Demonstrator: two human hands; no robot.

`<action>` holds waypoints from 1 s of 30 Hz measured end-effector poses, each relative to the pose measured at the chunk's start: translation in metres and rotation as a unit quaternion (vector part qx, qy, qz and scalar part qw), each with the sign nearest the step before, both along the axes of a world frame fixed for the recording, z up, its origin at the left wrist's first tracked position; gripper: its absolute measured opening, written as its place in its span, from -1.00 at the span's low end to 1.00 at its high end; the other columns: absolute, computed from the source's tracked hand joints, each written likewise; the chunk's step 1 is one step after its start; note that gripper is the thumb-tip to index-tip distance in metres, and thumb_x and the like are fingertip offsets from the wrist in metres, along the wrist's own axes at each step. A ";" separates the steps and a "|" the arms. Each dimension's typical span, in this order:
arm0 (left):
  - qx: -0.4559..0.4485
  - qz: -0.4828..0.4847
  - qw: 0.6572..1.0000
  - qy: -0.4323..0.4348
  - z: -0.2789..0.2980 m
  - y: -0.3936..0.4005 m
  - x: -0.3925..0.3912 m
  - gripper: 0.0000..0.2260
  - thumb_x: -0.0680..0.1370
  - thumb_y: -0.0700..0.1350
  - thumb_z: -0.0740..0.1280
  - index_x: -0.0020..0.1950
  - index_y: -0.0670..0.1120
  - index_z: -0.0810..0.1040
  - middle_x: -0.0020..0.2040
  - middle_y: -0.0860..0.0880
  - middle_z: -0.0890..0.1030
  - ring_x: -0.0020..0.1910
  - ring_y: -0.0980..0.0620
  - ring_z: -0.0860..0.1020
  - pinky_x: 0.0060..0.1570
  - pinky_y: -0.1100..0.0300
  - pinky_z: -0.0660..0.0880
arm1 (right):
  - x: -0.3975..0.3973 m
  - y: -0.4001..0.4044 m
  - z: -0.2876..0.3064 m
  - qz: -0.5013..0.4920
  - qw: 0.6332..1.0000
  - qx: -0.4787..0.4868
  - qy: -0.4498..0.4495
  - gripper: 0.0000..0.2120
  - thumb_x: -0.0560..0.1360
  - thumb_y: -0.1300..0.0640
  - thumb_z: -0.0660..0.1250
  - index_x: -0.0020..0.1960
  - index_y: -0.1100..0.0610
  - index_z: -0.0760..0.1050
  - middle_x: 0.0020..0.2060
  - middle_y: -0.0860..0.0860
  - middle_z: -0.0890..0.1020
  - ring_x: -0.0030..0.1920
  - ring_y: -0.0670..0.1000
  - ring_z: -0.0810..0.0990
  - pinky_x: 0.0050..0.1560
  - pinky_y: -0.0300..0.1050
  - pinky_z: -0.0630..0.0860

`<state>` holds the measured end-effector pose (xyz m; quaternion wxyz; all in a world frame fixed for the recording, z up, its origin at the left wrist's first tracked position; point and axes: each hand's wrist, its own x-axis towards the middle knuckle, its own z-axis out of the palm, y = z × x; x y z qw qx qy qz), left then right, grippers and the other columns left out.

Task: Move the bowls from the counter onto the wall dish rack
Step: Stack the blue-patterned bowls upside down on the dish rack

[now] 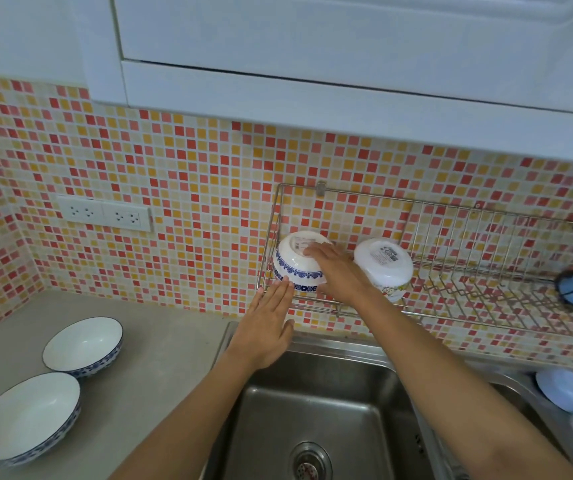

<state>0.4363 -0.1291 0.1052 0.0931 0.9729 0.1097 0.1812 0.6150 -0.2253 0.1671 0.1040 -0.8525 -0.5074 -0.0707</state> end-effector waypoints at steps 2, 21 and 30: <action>-0.006 0.003 1.000 -0.001 0.002 -0.001 0.001 -0.49 0.64 0.05 -0.07 0.54 -0.03 -0.13 0.56 0.03 -0.11 0.49 0.14 -0.24 0.38 0.21 -0.37 | -0.002 -0.007 -0.006 -0.017 0.998 0.042 0.040 -0.21 0.49 0.08 0.42 0.57 0.04 0.05 0.59 -0.01 0.01 0.57 0.06 -0.08 0.55 0.10 0.01; 0.051 0.038 0.998 -0.001 0.011 0.017 0.057 -0.37 0.51 0.15 -0.37 0.54 -0.09 -0.11 0.57 -0.05 -0.03 0.54 0.03 -0.07 0.50 0.05 -0.20 | -0.013 -0.029 -0.034 -0.082 0.996 0.042 0.021 -0.44 0.67 -0.08 -0.10 0.58 0.15 -0.09 0.58 0.07 0.00 0.57 0.02 -0.02 0.52 -0.07 -0.07; 0.008 0.078 0.995 -0.061 -0.020 0.007 -0.017 -0.48 0.65 0.11 -0.07 0.52 0.04 -0.24 0.50 0.07 -0.35 0.45 0.14 -0.42 0.36 0.24 -0.47 | -0.056 -0.036 -0.048 -0.011 0.947 0.320 0.023 -0.63 0.54 0.14 0.33 0.33 0.15 0.49 0.37 0.10 0.47 0.38 0.09 0.42 0.34 0.00 0.42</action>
